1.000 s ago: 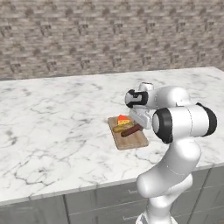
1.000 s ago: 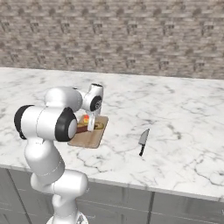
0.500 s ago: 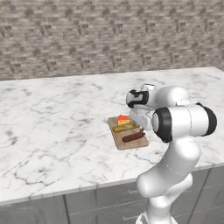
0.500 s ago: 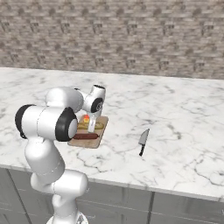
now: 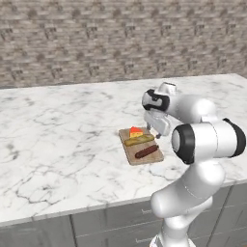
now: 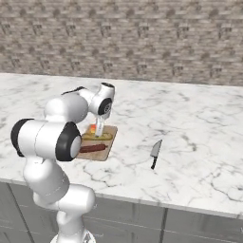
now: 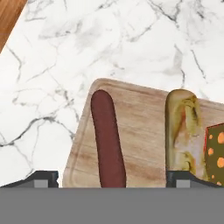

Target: Retrieve the sausage and cheese from the fridge and place them on the cutting board on the counter.

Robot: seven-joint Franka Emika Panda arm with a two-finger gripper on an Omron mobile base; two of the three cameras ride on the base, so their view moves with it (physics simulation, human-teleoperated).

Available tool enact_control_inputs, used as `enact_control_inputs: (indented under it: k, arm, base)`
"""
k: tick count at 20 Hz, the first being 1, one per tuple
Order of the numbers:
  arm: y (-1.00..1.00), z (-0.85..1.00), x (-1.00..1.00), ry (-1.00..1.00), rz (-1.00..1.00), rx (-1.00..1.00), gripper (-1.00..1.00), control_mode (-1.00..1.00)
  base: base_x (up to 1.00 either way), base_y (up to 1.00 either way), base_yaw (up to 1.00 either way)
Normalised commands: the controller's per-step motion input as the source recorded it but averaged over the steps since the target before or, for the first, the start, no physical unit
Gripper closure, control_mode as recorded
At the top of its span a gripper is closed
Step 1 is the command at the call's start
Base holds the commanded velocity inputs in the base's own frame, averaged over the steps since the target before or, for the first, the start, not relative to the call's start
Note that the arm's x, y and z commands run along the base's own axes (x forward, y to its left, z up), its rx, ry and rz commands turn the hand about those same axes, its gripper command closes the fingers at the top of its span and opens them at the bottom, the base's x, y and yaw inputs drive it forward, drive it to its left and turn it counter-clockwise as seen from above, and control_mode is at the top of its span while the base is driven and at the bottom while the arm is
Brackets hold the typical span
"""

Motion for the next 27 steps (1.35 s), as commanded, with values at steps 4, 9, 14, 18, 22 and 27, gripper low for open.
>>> enact_control_inputs:
  k: [4,9,14,18,22,27]
  arm:
    - [0.00,0.91,-0.20,-0.10,-0.07,-0.01,-1.00,-1.00]
    - [0.05,0.99,-0.42,-0.19,-0.13,-0.08,-1.00,-1.00]
    - [0.00,1.00,-0.57,-0.18,-0.14,-0.01,-1.00,-1.00]
    - [0.00,0.78,-0.61,-0.06,-0.25,-0.01,-1.00,-1.00]
    - [0.05,0.44,-0.68,-0.13,-0.35,0.00,-1.00,-1.00]
    - [0.09,0.20,-0.66,-0.26,-0.35,0.00,-1.00,-1.00]
  base:
    - [0.00,0.00,0.00]
    - [0.00,0.00,0.00]
    - [0.00,0.00,0.00]
    - [0.00,0.00,0.00]
    - [0.00,0.00,0.00]
    - [0.00,0.00,0.00]
